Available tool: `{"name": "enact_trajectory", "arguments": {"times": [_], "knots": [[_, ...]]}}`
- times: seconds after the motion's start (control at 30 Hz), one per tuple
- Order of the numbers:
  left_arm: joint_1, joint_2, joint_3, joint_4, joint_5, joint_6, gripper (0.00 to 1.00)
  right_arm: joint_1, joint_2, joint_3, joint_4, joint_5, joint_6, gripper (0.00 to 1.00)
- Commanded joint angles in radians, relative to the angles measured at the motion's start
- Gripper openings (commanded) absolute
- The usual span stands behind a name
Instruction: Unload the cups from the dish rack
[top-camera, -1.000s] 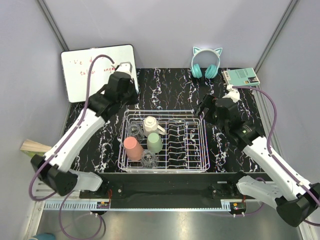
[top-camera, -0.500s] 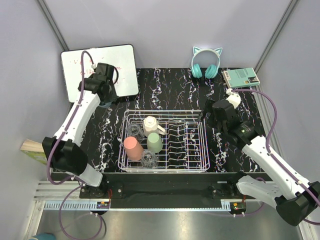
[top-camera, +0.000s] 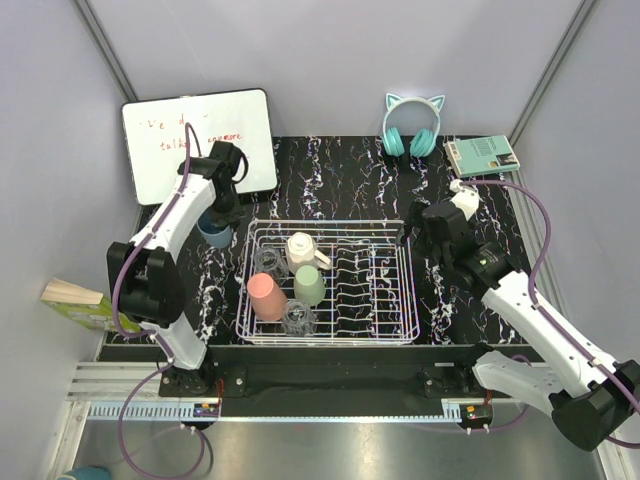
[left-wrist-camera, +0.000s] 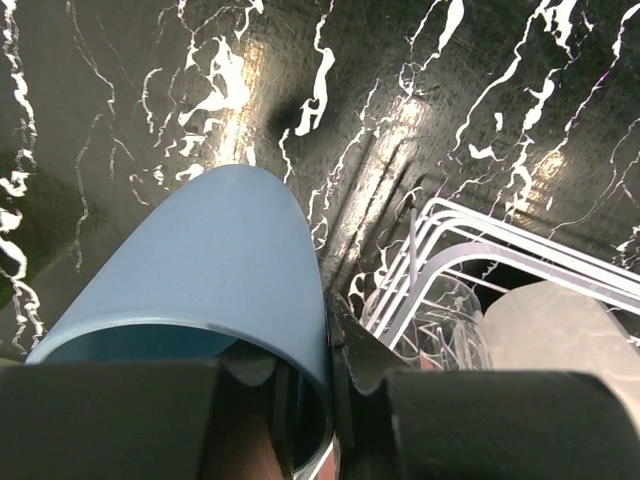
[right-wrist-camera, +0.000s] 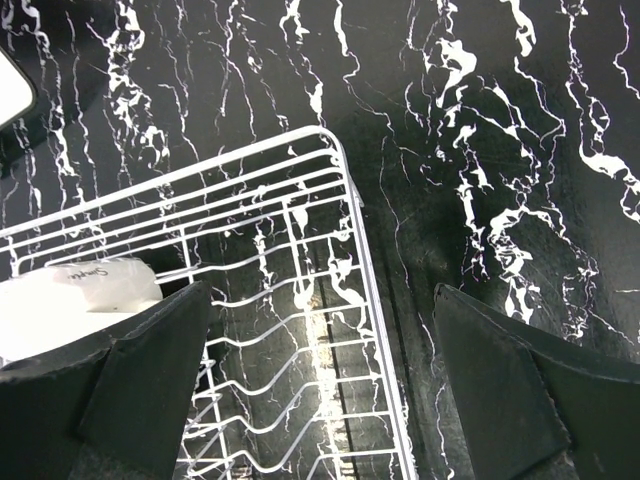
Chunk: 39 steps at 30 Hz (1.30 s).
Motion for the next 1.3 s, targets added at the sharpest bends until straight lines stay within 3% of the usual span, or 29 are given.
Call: {"name": "enact_trajectory", "arguments": {"times": [0.0, 0.27, 0.63, 1.1, 1.27], "knots": [[0.017, -0.001, -0.051, 0.056, 0.059, -0.022, 0.00, 0.004, -0.001, -0.010, 0.024, -0.005, 0.006, 1.00], [0.086, 0.018, -0.142, 0.178, 0.142, -0.005, 0.00, 0.004, 0.010, -0.029, 0.042, -0.047, -0.010, 1.00], [0.177, 0.122, -0.088, 0.201, 0.131, -0.007, 0.00, 0.004, 0.030, -0.041, 0.067, -0.068, -0.015, 1.00], [0.187, 0.194, -0.030, 0.205, 0.123, -0.005, 0.00, 0.004, 0.062, -0.043, 0.082, -0.071, -0.032, 1.00], [0.189, 0.177, -0.027, 0.207, 0.117, -0.007, 0.15, 0.004, 0.060, -0.050, 0.082, -0.070, -0.032, 1.00]]}}
